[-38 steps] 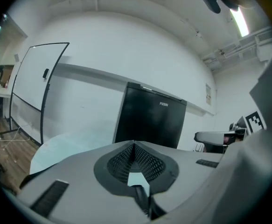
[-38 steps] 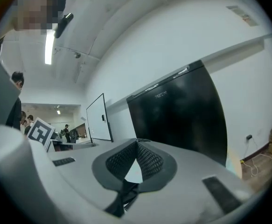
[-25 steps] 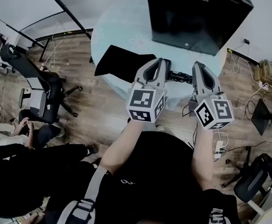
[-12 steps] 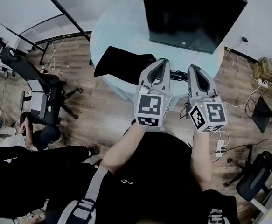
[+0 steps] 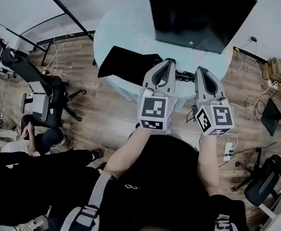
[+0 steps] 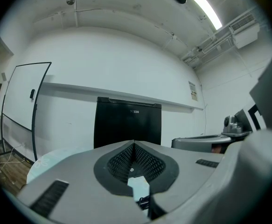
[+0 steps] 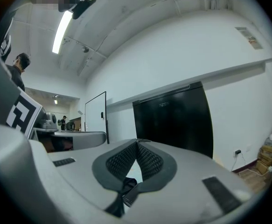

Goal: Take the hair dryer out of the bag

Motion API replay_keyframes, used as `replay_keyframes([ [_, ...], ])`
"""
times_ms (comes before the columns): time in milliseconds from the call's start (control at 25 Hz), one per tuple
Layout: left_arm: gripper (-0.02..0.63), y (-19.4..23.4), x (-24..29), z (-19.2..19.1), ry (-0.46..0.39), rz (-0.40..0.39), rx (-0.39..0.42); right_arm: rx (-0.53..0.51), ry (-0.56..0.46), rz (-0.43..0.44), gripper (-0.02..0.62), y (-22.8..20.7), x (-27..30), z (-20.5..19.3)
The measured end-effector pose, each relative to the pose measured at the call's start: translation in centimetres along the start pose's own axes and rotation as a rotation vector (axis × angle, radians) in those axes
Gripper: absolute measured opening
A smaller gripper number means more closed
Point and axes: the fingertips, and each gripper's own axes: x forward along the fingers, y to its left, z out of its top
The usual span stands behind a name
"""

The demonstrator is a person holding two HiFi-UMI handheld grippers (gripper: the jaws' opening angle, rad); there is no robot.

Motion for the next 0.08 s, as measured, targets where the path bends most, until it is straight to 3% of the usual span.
replay_keyframes([
  [80, 0.002, 0.19, -0.01, 0.03, -0.001, -0.002, 0.003, -0.010, -0.007, -0.001, 0.003, 0.08, 0.20, 0.23],
])
